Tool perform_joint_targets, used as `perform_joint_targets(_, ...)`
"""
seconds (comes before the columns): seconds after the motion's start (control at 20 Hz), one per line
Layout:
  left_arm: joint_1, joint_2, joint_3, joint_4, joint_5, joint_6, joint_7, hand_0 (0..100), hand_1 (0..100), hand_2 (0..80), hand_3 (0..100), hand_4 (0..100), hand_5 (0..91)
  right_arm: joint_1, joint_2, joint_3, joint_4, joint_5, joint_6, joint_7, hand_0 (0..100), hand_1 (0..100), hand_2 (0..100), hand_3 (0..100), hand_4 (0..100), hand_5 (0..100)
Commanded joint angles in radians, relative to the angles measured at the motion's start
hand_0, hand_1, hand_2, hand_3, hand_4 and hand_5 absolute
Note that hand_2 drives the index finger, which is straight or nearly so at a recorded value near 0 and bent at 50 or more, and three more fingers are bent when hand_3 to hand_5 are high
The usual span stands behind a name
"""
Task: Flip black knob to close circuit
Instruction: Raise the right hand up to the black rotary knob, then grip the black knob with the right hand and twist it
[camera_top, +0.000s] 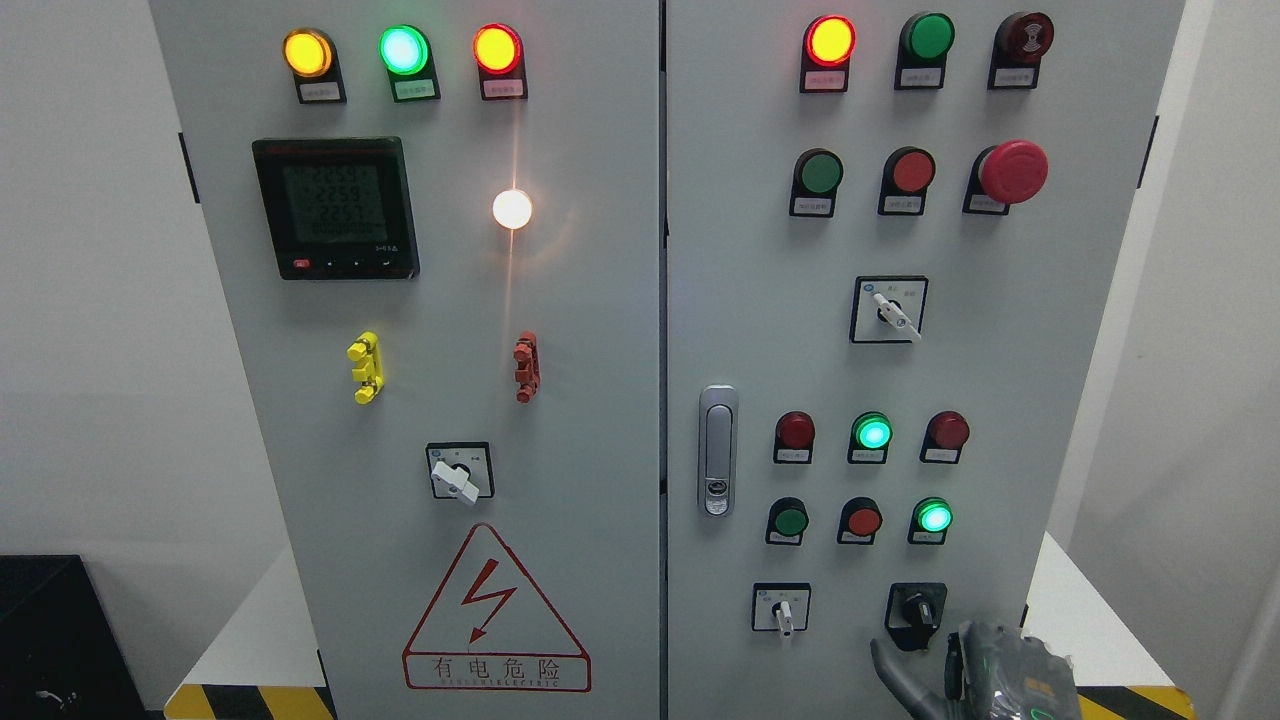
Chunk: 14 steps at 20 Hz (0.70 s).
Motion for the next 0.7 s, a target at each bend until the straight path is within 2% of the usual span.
perform_joint_targets(0.0,0.021,0.001,0.000,-0.023,0.000,0.000,0.000,12,56,0.0,0,0,0.0,-0.010,-0.003,-0.037,0.020,0.017,-0.001,0.001,0,0,90,100,91,95)
perform_joint_targets(0.65,0.021,0.000,0.000,-0.023,0.000,0.000,0.000,12,56,0.0,0,0,0.0,-0.029,-0.005,-0.063,0.062,0.020,-0.004,-0.002,0,0,89,100,91,95)
